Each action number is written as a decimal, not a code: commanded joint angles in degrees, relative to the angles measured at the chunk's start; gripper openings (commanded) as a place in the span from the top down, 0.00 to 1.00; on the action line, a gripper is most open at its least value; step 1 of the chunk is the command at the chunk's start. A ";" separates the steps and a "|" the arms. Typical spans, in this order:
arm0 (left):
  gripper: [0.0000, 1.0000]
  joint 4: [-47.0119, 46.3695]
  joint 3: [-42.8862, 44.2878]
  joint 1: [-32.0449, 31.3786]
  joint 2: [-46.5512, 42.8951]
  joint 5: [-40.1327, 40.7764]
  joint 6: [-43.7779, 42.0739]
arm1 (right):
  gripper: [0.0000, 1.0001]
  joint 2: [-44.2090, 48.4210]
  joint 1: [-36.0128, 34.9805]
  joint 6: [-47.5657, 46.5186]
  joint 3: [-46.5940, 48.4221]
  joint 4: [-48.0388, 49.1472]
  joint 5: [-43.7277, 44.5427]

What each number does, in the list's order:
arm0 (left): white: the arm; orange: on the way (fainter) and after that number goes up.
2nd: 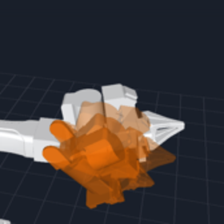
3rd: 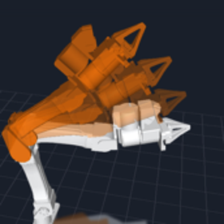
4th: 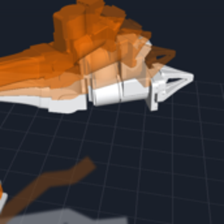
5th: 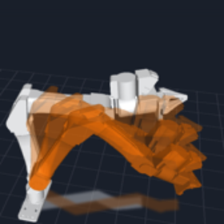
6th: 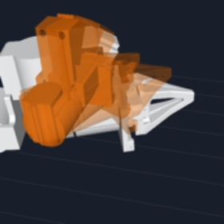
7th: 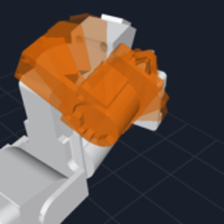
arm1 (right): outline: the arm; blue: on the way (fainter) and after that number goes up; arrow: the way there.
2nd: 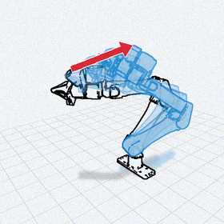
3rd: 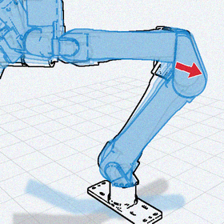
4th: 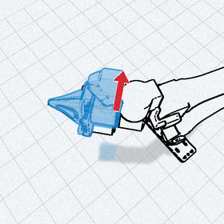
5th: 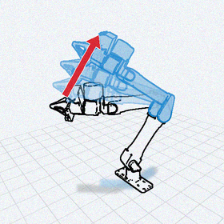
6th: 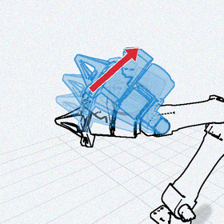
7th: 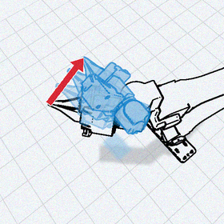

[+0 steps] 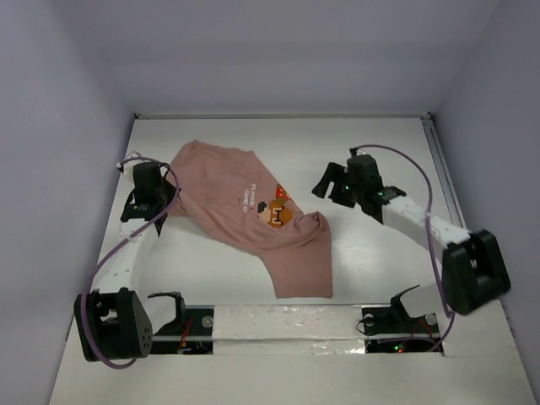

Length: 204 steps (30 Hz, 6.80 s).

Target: Fold and stack the t-shirts

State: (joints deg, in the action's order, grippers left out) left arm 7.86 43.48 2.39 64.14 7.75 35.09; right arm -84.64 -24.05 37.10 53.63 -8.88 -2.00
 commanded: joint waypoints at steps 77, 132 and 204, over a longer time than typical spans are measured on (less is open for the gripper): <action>1.00 17.45 80.38 -14.26 3.43 1.82 1.83 | 1.00 14.35 -23.23 -24.60 89.63 -40.78 44.27; 1.00 -13.74 18.83 -0.90 1.64 -9.95 -3.27 | 1.00 21.95 19.40 -15.66 18.76 -15.29 -3.62; 0.36 16.22 -13.50 1.84 -13.59 -3.52 14.11 | 0.99 11.32 16.06 -3.63 -5.52 -11.25 -5.21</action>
State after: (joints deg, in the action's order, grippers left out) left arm 15.09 34.57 6.17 52.42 8.56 45.43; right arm -79.42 -7.64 29.58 56.51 -24.75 -7.14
